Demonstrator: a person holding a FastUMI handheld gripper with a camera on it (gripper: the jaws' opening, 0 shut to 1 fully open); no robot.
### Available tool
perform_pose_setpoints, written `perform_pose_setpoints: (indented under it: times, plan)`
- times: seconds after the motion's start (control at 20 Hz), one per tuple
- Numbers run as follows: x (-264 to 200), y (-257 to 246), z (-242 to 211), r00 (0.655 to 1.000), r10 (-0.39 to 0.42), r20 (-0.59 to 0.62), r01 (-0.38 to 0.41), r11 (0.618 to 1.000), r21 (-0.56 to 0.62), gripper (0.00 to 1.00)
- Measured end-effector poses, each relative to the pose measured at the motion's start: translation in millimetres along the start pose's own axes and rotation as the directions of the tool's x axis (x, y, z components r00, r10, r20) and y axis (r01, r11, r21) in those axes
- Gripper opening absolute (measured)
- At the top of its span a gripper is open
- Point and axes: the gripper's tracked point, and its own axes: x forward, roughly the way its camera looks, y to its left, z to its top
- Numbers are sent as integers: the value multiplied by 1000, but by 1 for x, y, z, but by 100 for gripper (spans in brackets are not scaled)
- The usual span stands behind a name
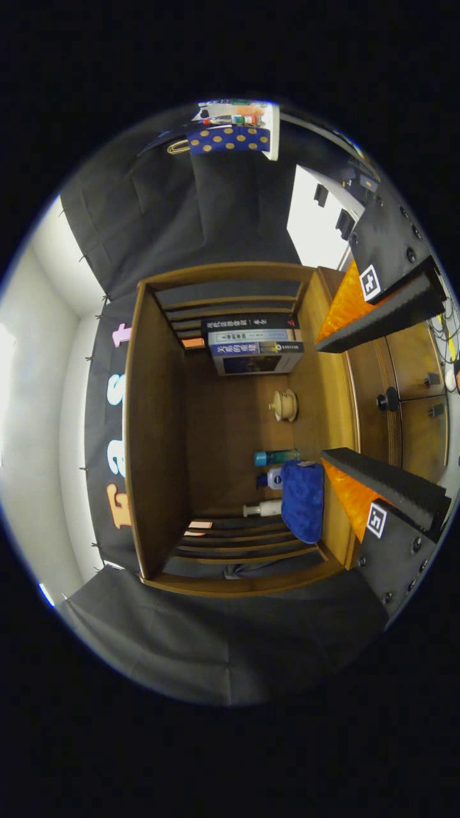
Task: Pull open the drawer, take out the items inside it, and place them on the countertop above the cabinet.
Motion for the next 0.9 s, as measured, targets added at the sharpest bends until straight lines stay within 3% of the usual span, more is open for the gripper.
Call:
perform_pose_setpoints:
  times: [0.2,0.4,0.6,0.9]
  plan:
    - [26,29,-39,998,63,-30,-63,998,-12,98]
    - [49,33,-93,993,68,-93,-72,996,-47,99]
    - [64,24,-125,989,56,-139,-58,998,-10,99]
    - [87,-10,-152,985,9,-173,-18,999,-48,99]
